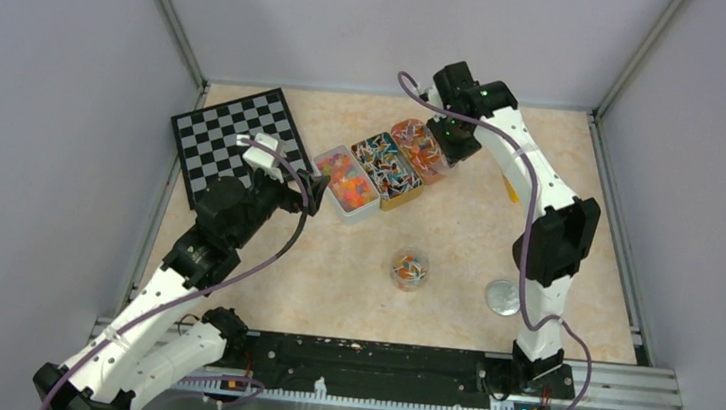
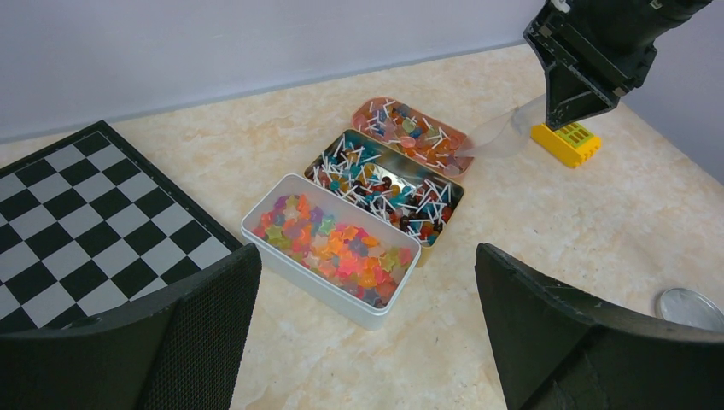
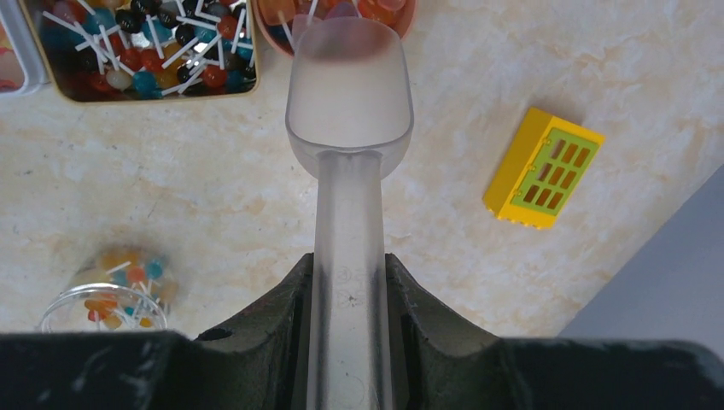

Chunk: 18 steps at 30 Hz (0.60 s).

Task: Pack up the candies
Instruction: Scoop the fake candies from the storage box.

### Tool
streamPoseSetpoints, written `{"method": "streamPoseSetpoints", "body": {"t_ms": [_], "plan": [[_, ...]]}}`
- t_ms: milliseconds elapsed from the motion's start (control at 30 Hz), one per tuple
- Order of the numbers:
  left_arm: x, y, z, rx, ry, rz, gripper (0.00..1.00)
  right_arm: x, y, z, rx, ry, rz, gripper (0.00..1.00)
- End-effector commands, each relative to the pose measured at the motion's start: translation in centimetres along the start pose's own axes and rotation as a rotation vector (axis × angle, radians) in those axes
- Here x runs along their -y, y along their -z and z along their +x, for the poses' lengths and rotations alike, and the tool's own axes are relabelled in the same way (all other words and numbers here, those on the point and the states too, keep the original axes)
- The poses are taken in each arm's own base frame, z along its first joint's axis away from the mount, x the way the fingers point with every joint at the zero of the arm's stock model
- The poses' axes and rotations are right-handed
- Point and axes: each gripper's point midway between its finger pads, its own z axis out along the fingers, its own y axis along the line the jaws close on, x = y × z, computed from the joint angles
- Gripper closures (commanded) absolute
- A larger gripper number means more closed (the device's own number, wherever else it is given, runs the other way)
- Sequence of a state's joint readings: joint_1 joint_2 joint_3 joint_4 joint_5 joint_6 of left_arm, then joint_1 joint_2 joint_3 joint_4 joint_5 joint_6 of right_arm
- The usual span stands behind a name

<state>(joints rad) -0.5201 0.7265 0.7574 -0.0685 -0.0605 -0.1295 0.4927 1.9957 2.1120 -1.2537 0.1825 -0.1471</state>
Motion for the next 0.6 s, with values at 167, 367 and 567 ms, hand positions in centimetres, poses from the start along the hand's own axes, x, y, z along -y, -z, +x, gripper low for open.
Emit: {"method": "streamPoseSetpoints", "body": {"t_ms": [167, 367, 567], "plan": [[0.4, 0.1, -1.7, 0.053, 0.006, 0.014, 0.01, 1.2, -1.3, -1.0, -0.015, 0.022, 0.005, 1.00], [0.4, 0.1, -1.7, 0.053, 0.006, 0.017, 0.01, 1.0, -2.9, -1.6, -0.012, 0.035, -0.016, 1.00], [0.3, 0.3, -2.0, 0.062, 0.005, 0.011, 0.01, 1.0, -5.1, -1.5, 0.016, 0.006, -0.063, 1.00]]}}
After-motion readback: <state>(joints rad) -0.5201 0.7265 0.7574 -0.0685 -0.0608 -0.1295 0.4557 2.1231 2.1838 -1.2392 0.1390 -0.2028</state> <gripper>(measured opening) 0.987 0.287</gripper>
